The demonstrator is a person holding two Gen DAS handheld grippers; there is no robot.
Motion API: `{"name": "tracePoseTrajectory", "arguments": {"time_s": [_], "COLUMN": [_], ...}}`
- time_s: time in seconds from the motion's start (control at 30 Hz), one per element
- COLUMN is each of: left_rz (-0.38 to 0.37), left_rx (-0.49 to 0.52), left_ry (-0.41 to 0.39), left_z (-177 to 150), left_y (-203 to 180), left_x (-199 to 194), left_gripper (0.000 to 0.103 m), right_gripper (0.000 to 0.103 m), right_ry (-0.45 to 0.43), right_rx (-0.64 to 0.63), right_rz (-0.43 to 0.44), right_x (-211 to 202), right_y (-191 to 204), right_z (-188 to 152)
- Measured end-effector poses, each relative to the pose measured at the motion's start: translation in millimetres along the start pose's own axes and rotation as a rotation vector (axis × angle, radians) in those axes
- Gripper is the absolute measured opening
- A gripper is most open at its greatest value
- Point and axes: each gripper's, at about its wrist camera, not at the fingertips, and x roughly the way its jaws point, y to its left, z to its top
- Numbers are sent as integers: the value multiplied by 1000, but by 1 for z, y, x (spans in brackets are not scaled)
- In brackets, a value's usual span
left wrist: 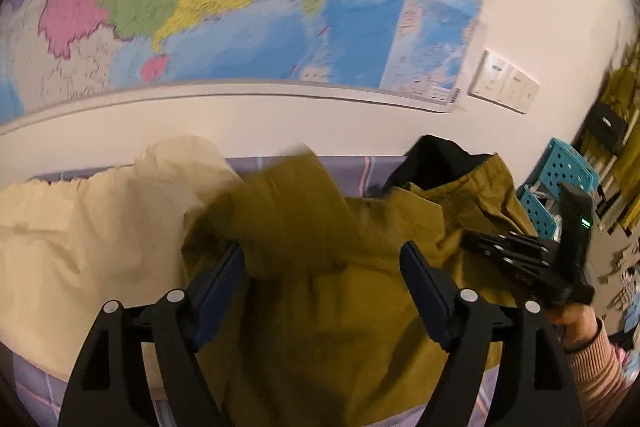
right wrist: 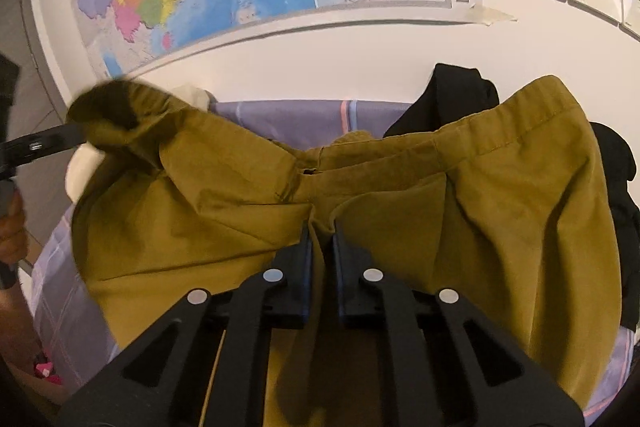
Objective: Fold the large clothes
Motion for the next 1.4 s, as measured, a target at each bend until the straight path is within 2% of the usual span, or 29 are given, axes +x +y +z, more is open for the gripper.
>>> {"name": "tracePoseTrajectory", "arguments": {"time_s": [0.13, 0.2, 0.27, 0.3, 0.37, 0.43, 0.5, 0.53, 0.67, 0.7, 0.8, 0.9, 0.97, 1.0, 1.1, 1.17, 1.23, 1.33, 1.4], "left_rz": [22, 21, 33, 36, 44, 43, 47, 43, 83, 108, 151, 130, 129, 136, 123, 148, 163, 99, 70], "left_rx": [62, 65, 62, 62, 65, 71, 77, 77, 74, 93, 154, 141, 136, 132, 75, 35, -7, -66, -62], "left_ry": [-6, 9, 23, 28, 37, 48, 63, 78, 163, 174, 151, 121, 52, 25, -13, -12, 9, 55, 77], "left_z": [-9, -12, -14, -16, -19, -21, -24, -26, -39, -43, -50, -53, -59, -63, -78, -89, -102, -119, -122], "left_y": [-13, -13, -9, -8, -7, -7, -9, -9, -5, -5, -13, -14, -6, -1, 21, 36, 48, 60, 57], "left_x": [3, 8, 15, 18, 23, 29, 38, 44, 77, 84, 85, 64, 35, 23, -8, -19, -21, -15, 0], "left_gripper": [77, 77, 77, 77, 77, 77, 77, 77, 76, 76, 76, 76, 77, 80, 86, 89, 89, 89, 91], "right_gripper": [16, 29, 47, 47, 47, 47, 48, 45, 11, 11, 11, 26, 48, 51, 67, 77, 83, 86, 88], "right_ry": [41, 37, 5, -21, -62, -82, -62, -34, 60, 71, 83, 50, -18, -42, -116, -139, -129, -91, -46], "right_rx": [5, 11, 12, 16, 17, 8, 48, 70, 99, 103, 152, 132, 134, 137, 164, 217, 291, 354, 358], "right_rz": [-23, -6, -2, 7, 4, -40, -70, -87, -164, -176, -141, -120, -77, -57, -55, -58, -49, 18, 39], "right_x": [13, 7, -8, -19, -36, -46, -42, -33, 4, 11, 21, 2, -30, -42, -88, -113, -128, -125, -117], "right_y": [-1, -2, -4, -6, -11, -19, -37, -47, -70, -75, -86, -80, -75, -75, -82, -93, -106, -112, -109], "right_z": [-2, 0, 1, 2, 5, 8, 10, 10, 8, 8, 7, 6, -1, -5, -32, -58, -88, -118, -135]}}
